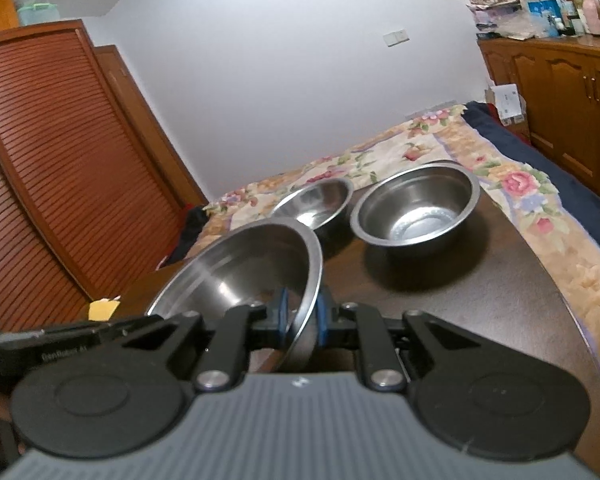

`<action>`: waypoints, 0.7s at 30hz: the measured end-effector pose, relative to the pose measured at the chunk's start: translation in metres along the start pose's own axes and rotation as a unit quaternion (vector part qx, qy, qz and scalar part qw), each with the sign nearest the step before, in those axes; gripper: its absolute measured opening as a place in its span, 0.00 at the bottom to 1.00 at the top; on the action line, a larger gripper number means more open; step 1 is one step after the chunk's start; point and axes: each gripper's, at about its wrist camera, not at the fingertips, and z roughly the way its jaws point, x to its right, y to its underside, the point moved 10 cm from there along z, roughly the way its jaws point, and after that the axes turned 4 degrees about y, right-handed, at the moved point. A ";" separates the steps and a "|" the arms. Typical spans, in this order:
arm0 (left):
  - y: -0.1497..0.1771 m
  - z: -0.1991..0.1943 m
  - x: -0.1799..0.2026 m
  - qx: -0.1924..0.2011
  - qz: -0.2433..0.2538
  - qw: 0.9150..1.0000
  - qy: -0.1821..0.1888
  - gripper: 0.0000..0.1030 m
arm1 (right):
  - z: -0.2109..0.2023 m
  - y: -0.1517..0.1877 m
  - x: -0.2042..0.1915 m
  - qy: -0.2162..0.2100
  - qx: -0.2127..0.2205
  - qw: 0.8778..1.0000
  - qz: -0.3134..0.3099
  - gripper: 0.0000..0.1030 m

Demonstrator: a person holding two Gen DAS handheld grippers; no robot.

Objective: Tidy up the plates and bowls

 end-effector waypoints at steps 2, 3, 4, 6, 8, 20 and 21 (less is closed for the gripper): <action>0.003 -0.004 -0.003 0.002 0.000 1.000 -0.003 0.19 | -0.003 0.002 -0.003 -0.003 0.001 1.000 -0.004 0.16; 0.005 -0.007 -0.004 0.003 -0.003 1.000 -0.003 0.19 | -0.003 0.003 -0.005 -0.006 0.000 1.000 -0.007 0.16; 0.006 -0.009 -0.005 0.004 -0.004 1.000 -0.002 0.19 | -0.003 0.004 -0.007 -0.008 -0.001 1.000 -0.011 0.16; 0.008 -0.012 -0.007 0.006 -0.011 1.000 0.001 0.19 | -0.002 0.008 -0.009 -0.010 -0.004 1.000 -0.017 0.16; 0.010 -0.016 -0.009 0.006 -0.015 1.000 0.005 0.19 | -0.002 0.012 -0.011 -0.011 -0.006 1.000 -0.023 0.16; 0.031 -0.036 0.004 0.012 -0.011 1.000 0.020 0.19 | -0.017 0.033 -0.010 -0.014 -0.013 0.999 -0.027 0.16; 0.032 -0.037 0.007 0.011 -0.009 1.000 0.022 0.19 | -0.019 0.035 -0.009 -0.013 -0.014 0.999 -0.026 0.16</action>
